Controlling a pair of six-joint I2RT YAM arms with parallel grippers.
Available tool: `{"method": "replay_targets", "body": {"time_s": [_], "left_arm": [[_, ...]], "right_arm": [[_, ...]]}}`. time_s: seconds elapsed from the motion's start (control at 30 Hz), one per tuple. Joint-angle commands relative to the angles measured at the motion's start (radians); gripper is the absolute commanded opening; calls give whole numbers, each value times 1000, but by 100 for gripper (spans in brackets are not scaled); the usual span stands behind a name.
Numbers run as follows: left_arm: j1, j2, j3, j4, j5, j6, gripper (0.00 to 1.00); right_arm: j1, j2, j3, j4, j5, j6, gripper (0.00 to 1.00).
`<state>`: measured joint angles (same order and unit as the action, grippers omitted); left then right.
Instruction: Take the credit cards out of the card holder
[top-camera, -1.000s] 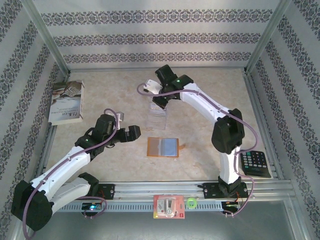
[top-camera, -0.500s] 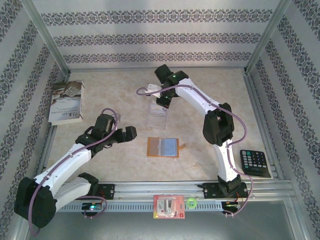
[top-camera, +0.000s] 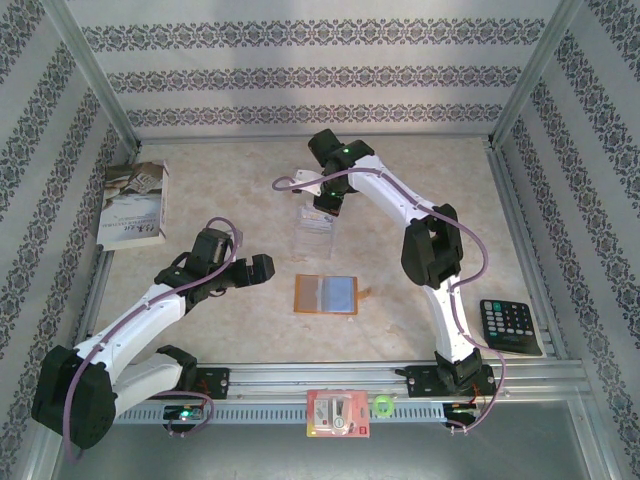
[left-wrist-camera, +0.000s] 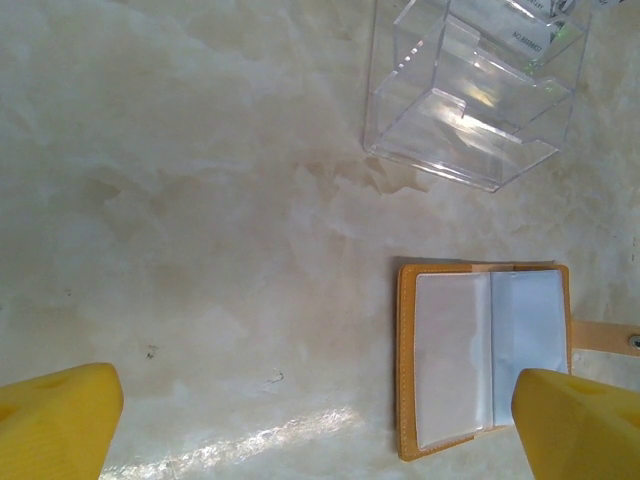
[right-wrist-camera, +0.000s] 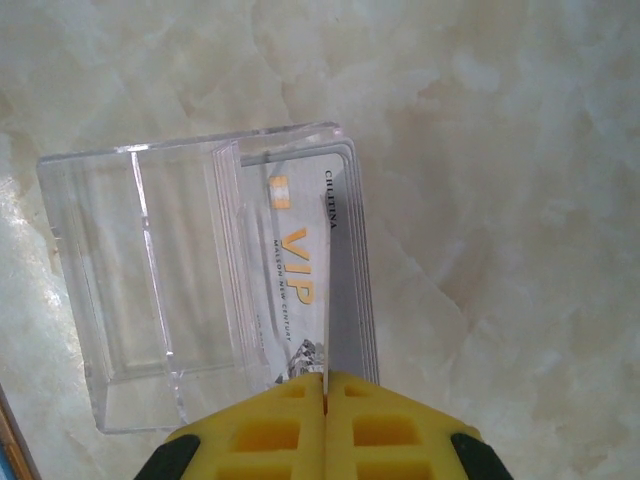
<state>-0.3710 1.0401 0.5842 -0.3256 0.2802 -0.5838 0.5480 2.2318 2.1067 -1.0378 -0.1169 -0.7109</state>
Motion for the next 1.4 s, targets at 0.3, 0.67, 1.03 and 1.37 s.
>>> {"method": "replay_targets", "body": {"time_s": [0.3,0.67,1.03,1.37], "left_arm": [[17,-12,-27,32,10,-16,100],[21,-7,-36,48,21,-19,100],[24,4,-40,66,29,-23,100],[25,-8,-38,76,34,-27,100]], "right_arm": [[36,30,34,-23,20,-7,0],[35,8,43,-10,37,1,0],[35,33,22,16,8,33,19],[33,-170,-138,302,-9,158,40]]}}
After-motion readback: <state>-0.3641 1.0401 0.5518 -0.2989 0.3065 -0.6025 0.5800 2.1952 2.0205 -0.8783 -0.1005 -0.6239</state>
